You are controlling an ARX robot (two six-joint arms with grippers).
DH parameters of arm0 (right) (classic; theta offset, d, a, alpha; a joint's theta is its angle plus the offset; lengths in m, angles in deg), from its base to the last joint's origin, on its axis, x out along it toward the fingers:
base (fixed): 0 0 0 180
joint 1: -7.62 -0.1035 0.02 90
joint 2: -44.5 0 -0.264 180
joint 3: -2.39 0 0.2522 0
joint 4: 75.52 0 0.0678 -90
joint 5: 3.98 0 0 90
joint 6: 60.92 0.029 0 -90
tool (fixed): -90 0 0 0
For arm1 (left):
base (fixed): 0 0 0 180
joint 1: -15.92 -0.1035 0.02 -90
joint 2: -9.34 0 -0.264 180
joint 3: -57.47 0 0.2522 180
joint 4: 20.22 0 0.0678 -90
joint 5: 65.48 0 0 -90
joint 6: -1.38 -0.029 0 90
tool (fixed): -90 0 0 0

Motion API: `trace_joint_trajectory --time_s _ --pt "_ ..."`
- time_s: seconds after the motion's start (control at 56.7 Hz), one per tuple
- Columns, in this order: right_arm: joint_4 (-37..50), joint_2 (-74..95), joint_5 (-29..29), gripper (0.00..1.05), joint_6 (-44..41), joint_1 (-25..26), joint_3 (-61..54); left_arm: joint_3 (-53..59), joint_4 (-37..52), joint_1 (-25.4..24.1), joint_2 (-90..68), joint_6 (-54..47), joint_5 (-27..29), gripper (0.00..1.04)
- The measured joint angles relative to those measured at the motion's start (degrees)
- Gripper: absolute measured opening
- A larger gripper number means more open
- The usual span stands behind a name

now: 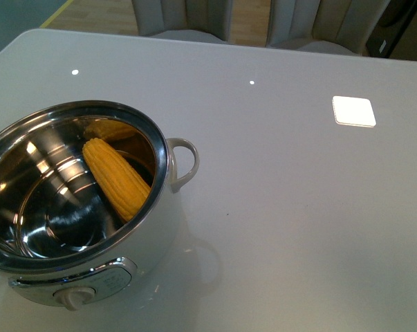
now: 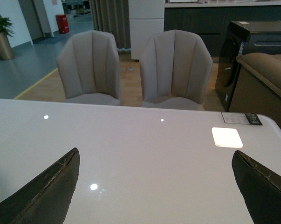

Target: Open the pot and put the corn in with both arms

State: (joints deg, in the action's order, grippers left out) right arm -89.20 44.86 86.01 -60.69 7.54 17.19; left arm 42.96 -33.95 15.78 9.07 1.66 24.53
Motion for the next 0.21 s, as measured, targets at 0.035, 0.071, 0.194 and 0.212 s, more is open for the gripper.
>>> trace_joint_trajectory --time_s 0.035,0.071,0.194,0.212 --pt "0.0 0.0 0.0 0.96 0.0 0.0 0.0 0.0 0.0 0.0 0.0 0.0 0.0 0.98" --pt "0.0 0.0 0.0 0.96 0.0 0.0 0.0 0.0 0.0 0.0 0.0 0.0 0.0 0.98" --pt "0.0 0.0 0.0 0.96 0.0 0.0 0.0 0.0 0.0 0.0 0.0 0.0 0.0 0.98" --pt "0.0 0.0 0.0 0.96 0.0 0.0 0.0 0.0 0.0 0.0 0.0 0.0 0.0 0.98"
